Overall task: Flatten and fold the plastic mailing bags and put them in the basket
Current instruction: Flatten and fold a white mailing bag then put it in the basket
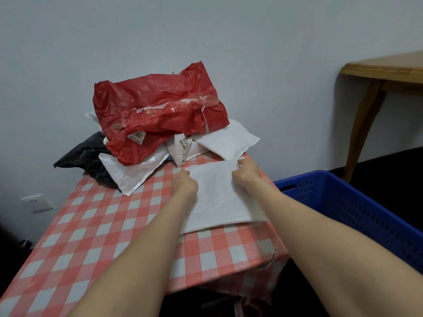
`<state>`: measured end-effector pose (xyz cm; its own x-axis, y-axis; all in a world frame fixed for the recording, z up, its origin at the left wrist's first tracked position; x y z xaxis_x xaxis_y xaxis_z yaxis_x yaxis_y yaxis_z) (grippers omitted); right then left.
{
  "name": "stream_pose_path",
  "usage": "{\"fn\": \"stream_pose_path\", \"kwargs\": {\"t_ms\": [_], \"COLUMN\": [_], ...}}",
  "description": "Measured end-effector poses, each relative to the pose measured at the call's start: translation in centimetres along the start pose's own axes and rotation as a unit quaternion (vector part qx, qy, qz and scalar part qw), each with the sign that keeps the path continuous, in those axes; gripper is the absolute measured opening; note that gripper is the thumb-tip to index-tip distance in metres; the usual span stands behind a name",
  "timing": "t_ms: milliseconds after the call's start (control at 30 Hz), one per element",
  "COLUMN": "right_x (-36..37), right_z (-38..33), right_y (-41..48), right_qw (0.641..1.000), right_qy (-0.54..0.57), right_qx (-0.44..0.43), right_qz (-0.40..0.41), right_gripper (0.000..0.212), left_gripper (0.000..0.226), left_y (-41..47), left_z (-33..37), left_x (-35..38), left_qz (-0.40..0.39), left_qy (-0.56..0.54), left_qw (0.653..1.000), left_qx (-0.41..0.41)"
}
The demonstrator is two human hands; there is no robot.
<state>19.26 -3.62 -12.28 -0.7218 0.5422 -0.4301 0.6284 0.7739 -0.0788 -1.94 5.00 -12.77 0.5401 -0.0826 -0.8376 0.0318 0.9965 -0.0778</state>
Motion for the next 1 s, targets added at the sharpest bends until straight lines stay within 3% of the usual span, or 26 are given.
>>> {"fn": "stream_pose_path", "kwargs": {"t_ms": [133,200,267,367,433,1000], "right_x": [0.0,1.3,3.3,5.1,5.4,5.7], "right_z": [-2.0,-3.1,-2.6,-0.8,-0.2,0.7], "right_y": [0.0,-0.3,-0.9,-1.5,-1.4,-1.4], "right_qw": [0.989,0.968,0.939,0.921,0.923,0.924], "right_qy": [-0.13,-0.219,-0.3,-0.336,-0.332,-0.332], "right_qx": [-0.075,-0.114,-0.113,-0.081,-0.068,-0.047], "right_qz": [0.0,-0.049,-0.122,-0.182,-0.185,-0.185], "right_gripper": [0.053,0.056,0.058,0.057,0.057,0.057], "left_gripper": [0.049,0.049,0.051,0.054,0.053,0.053], "left_y": [-0.2,-0.8,-1.4,-1.7,-1.7,-1.8], "left_z": [1.9,4.0,5.1,4.3,3.6,3.0], "left_x": [-1.2,-0.8,1.1,4.3,5.3,6.1], "left_qz": [0.056,0.068,0.023,-0.101,-0.139,-0.159], "left_qy": [0.096,0.162,0.23,0.301,0.312,0.325], "left_qw": [0.989,0.965,0.941,0.92,0.916,0.911], "left_qx": [0.101,0.196,0.247,0.23,0.211,0.196]}}
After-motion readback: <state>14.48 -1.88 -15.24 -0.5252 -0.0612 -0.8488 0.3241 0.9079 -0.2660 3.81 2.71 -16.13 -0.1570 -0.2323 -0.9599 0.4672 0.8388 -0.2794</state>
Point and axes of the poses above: each hand's wrist, its own y-axis towards the middle knuckle, its own x-axis out of the palm, z = x × y, the point moved 10 cm from there along y, towards the middle knuckle, and after that the axes turned 12 degrees about y, right-handed, at the moved point
